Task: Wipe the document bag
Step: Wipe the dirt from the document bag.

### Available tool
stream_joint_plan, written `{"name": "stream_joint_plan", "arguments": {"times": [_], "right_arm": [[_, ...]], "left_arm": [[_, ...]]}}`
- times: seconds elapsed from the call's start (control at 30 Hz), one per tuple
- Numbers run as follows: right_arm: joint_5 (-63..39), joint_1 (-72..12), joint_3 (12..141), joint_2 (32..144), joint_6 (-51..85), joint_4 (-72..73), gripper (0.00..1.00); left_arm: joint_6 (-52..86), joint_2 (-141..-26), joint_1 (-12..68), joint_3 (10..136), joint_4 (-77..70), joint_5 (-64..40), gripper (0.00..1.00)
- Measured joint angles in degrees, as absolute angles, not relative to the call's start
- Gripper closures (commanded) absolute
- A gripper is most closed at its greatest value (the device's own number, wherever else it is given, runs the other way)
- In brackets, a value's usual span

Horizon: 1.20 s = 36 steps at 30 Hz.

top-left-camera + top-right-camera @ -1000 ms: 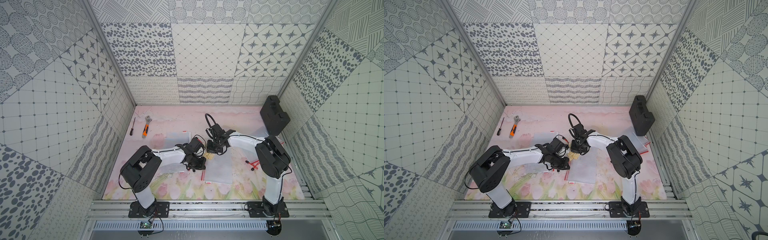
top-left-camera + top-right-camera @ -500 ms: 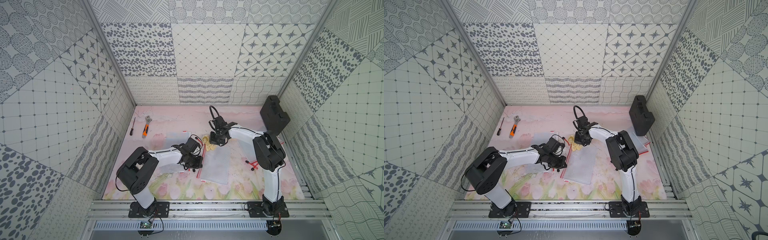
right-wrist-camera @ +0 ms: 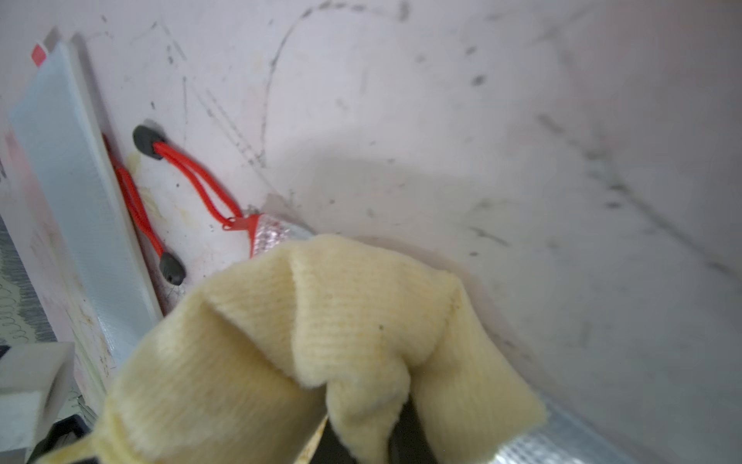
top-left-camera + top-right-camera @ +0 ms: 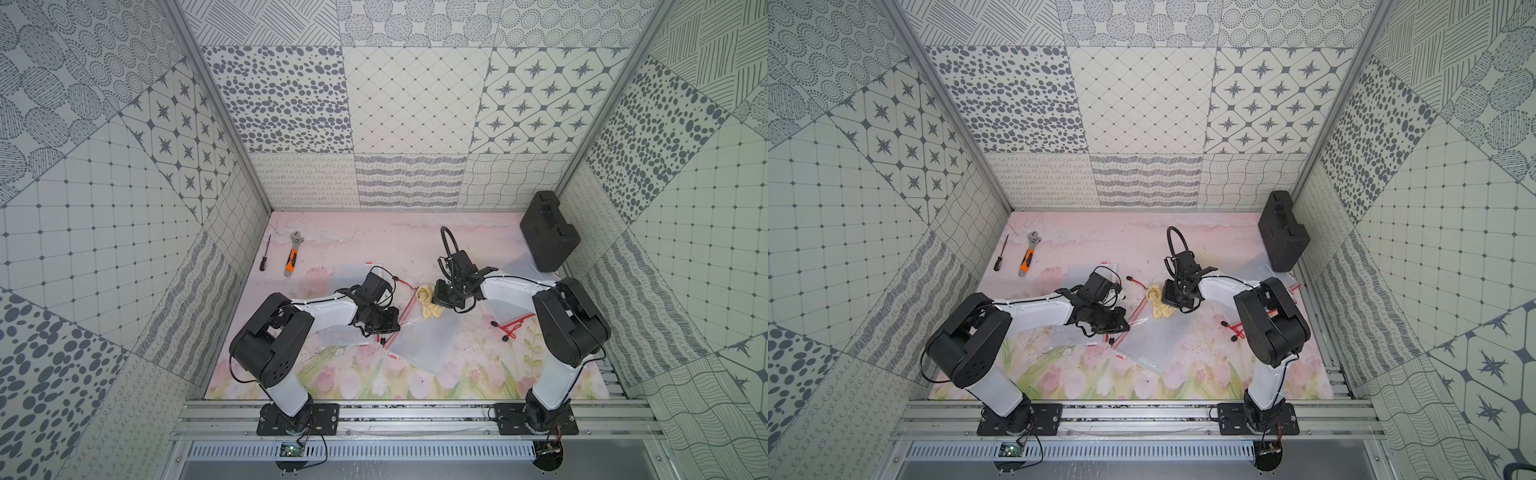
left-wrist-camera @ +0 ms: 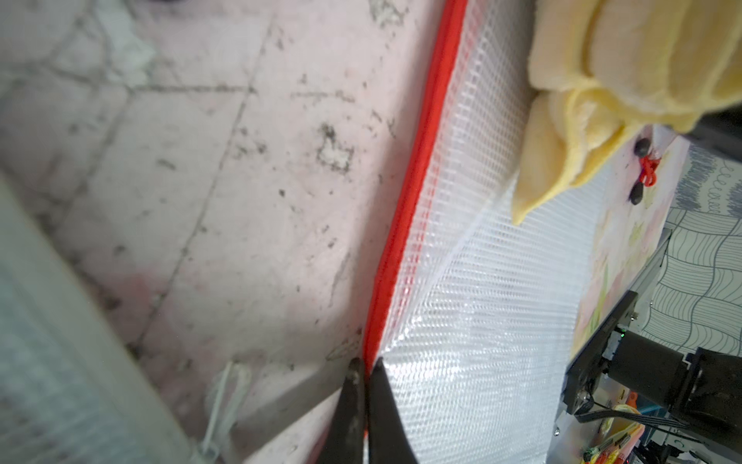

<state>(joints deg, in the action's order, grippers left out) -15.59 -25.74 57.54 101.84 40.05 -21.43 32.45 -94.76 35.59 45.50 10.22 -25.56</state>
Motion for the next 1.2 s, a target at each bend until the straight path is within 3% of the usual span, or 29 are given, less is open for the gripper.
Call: {"name": "stream_joint_plan", "arguments": {"times": [0.23, 0.43, 0.7, 0.9, 1.2], "right_arm": [[-15.75, -21.71, 54.76, 98.41, 40.12, -24.08, 1.0], [-10.72, -31.07, 61.69, 102.02, 41.91, -30.04, 1.0], [-13.23, -40.84, 72.34, 110.93, 44.31, -29.39, 1.0], [-17.78, -36.99, 65.21, 107.57, 44.51, -24.1, 1.0], [-18.22, -22.85, 49.41, 93.67, 43.07, -25.87, 1.0]], "left_arm": [[32.64, -92.55, 34.46, 43.59, 8.69, -25.08, 1.0], [33.63, -92.64, 34.28, 42.87, 9.85, -24.71, 1.0], [35.86, -93.34, 34.15, 43.83, 10.81, -24.8, 1.0], [36.71, -93.71, 34.06, 44.4, 11.09, -24.69, 1.0], [37.04, -93.73, 32.82, 43.81, 9.58, -25.15, 1.0]]}}
